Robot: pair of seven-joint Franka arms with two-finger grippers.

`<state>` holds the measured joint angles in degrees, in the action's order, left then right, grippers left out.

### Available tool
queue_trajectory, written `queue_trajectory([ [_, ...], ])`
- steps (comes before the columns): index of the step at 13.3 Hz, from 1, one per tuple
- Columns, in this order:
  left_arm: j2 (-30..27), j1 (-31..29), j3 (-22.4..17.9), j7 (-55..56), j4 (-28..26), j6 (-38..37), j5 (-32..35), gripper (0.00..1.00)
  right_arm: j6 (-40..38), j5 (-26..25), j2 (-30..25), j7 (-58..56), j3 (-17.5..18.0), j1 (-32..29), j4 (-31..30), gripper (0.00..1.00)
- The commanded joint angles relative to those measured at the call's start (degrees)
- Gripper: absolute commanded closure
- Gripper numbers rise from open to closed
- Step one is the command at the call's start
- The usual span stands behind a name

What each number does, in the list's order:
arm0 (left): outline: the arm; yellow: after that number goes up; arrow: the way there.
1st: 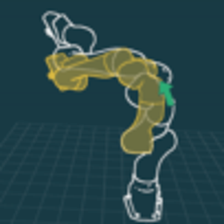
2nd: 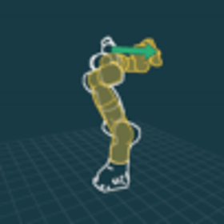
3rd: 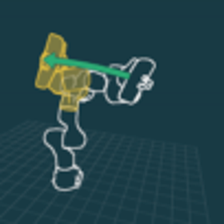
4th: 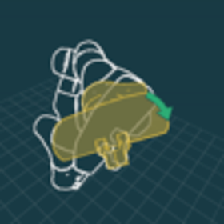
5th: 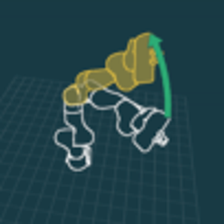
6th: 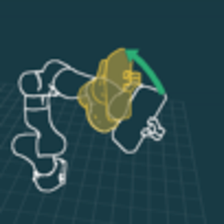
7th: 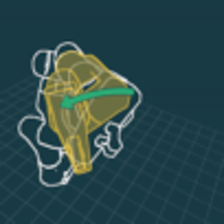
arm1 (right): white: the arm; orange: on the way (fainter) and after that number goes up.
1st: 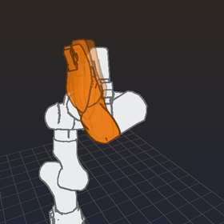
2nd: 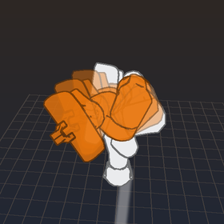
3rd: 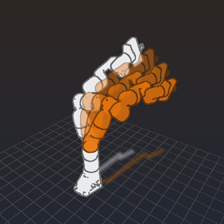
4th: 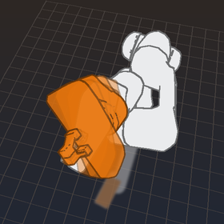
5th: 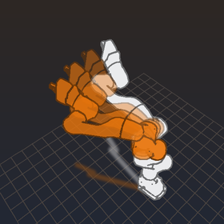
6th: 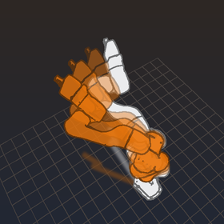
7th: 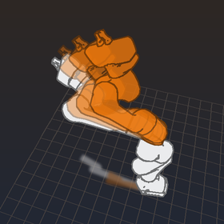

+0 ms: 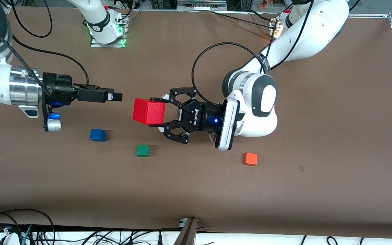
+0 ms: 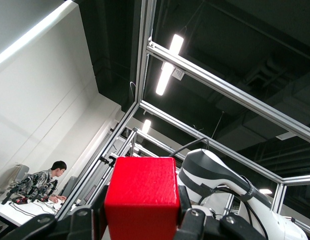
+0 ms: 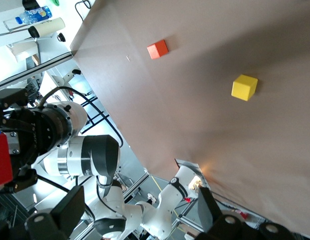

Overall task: Pass red block to right arm, stack on blue
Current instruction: 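Move the right gripper toward the red cube held by the left gripper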

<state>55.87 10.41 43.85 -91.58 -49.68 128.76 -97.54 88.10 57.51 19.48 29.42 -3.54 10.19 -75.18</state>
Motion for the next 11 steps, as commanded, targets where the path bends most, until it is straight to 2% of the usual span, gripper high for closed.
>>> queue_trajectory([
  [1, -1.9, 0.4, -0.5, 1.7, 0.1, 1.9, -1.3, 1.00, -4.9, 1.0, 0.0, 5.1, -0.1, -1.3, 4.1, 0.00],
  [4, -1.9, 0.2, -0.9, 1.6, 0.1, 1.9, -1.2, 1.00, -5.0, 3.0, 0.1, 14.5, 0.4, -1.4, 9.2, 0.00],
  [7, -1.9, 0.1, -0.9, 1.7, 0.1, 1.9, -1.2, 1.00, -4.3, 4.4, 0.2, 18.7, 0.6, -1.3, 11.9, 0.00],
  [11, -1.9, -0.1, -1.0, 1.6, 0.1, 1.9, -0.9, 1.00, 2.1, 5.4, 0.7, 22.2, 0.9, 0.1, 15.0, 0.00],
])
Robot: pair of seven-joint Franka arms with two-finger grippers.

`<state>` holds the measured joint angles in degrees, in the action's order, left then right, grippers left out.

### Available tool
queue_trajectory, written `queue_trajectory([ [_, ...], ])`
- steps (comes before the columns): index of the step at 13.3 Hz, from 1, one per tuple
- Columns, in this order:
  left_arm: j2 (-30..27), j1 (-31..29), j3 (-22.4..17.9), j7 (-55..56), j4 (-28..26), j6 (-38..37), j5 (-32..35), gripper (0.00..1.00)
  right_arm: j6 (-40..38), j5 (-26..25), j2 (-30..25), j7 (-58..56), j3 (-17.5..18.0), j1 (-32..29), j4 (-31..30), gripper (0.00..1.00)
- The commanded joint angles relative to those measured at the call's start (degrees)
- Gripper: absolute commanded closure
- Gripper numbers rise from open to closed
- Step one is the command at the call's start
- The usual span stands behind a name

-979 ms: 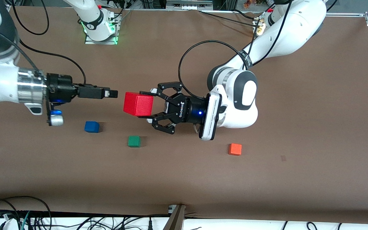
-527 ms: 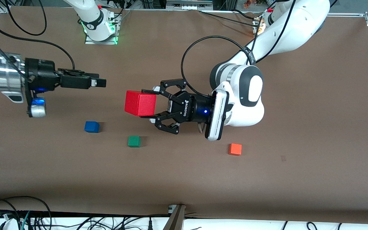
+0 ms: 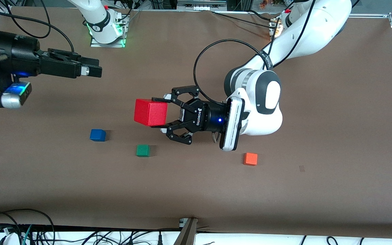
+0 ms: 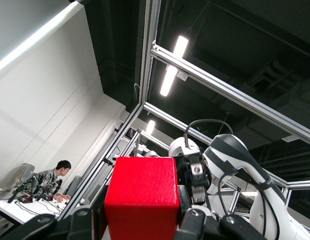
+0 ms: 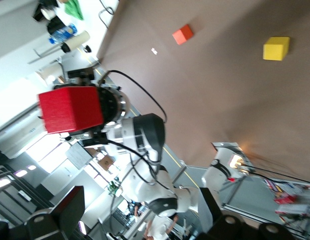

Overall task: Pass red block to right arm, stack on blue
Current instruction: 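Move the right gripper toward the red cube held by the left gripper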

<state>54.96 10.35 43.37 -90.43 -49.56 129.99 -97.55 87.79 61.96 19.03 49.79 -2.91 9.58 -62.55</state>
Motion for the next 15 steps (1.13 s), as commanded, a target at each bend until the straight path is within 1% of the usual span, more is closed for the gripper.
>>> queue_trajectory([
  [1, -1.0, -0.2, -0.5, 0.4, 0.0, 0.7, -0.9, 1.00, 4.5, 1.0, 1.3, 1.7, 0.4, 1.1, 2.4, 0.00],
  [6, -1.0, -0.2, -0.5, 0.4, 0.0, 0.7, -0.9, 1.00, 14.1, 1.0, 4.0, 1.0, 0.4, 3.6, 3.3, 0.00],
  [9, -1.0, -0.1, -0.5, 0.4, 0.0, 0.7, -0.8, 1.00, 15.6, 0.9, 9.1, 1.1, 0.2, 4.9, 8.8, 0.00],
  [13, -1.0, -0.2, -0.5, 0.3, 0.0, 0.7, -0.8, 1.00, 19.3, 0.5, 10.8, 1.0, 0.0, 7.1, 9.8, 0.00],
  [15, -1.0, -0.2, -0.5, 0.3, 0.0, 0.7, -0.8, 1.00, 20.8, 0.5, 12.0, 1.0, 0.0, 7.8, 11.7, 0.00],
])
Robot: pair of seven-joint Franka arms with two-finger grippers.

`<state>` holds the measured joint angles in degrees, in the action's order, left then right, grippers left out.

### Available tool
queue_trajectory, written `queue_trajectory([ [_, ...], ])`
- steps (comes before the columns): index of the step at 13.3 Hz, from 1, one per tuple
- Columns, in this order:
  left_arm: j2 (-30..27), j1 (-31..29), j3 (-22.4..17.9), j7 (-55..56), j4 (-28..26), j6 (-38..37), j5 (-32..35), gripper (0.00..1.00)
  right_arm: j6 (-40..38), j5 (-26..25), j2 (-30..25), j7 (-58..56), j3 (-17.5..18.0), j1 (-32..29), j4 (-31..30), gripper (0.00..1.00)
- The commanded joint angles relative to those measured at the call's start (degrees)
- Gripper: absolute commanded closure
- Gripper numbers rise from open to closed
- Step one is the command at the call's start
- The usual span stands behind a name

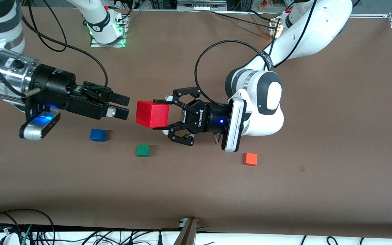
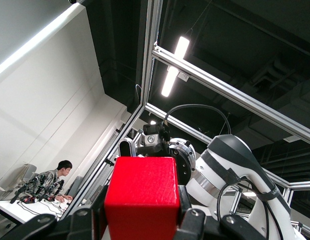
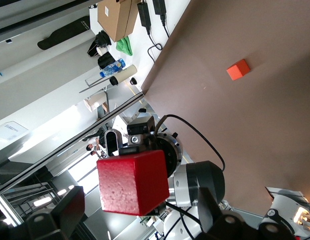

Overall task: Pass red block to right arm, stack on blue
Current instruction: 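Move the right gripper toward the red cube held by the left gripper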

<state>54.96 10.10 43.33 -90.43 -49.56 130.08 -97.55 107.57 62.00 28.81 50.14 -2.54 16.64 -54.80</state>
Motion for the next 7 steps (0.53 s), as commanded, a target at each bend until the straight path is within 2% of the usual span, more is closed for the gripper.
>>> queue_trajectory([
  [1, -1.0, 0.1, -0.5, 0.3, 0.0, 0.6, -0.8, 1.00, 1.6, 0.4, 2.6, 0.7, -0.4, 1.1, 4.7, 0.00],
  [7, -1.0, 0.1, -0.4, 0.3, 0.0, 0.6, -0.8, 1.00, 4.1, -0.2, 3.0, 0.7, -0.4, 3.4, 5.0, 0.00],
])
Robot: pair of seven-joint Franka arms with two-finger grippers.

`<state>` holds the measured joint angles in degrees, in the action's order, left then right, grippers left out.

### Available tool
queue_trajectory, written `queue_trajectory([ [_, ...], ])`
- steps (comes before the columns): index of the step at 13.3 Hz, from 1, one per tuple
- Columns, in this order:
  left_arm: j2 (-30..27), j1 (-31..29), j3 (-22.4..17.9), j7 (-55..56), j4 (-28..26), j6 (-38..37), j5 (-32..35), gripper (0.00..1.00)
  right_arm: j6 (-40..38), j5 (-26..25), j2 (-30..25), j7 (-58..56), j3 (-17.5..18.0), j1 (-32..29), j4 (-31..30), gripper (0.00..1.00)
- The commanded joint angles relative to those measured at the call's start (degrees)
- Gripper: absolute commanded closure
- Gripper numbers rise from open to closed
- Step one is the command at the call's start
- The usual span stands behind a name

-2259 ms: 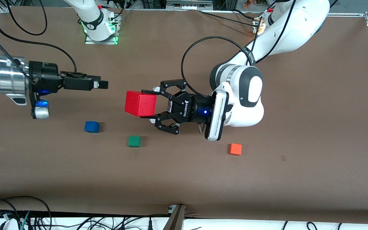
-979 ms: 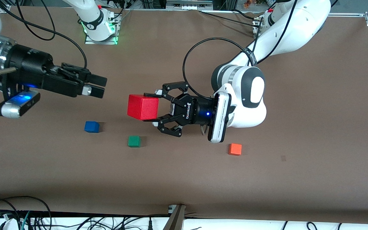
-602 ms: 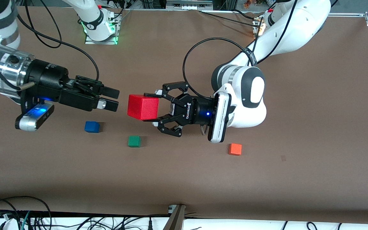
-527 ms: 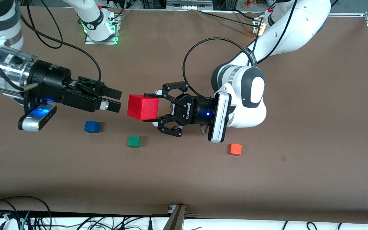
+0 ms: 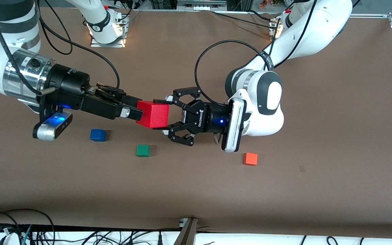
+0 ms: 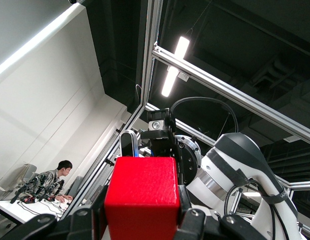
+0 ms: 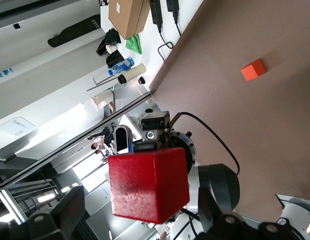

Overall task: Pass red block to right arm, stack on blue
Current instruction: 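Close the right gripper on the red cube beside the left gripper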

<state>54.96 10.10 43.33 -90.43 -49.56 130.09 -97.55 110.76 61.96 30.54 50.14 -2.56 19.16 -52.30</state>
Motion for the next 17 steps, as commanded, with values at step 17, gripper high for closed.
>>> queue_trajectory([
  [17, -1.0, -0.5, -0.9, -0.7, -1.0, 0.4, -0.4, 1.00, 4.6, -3.5, 2.8, -5.6, -0.4, 2.9, 2.6, 0.00],
])
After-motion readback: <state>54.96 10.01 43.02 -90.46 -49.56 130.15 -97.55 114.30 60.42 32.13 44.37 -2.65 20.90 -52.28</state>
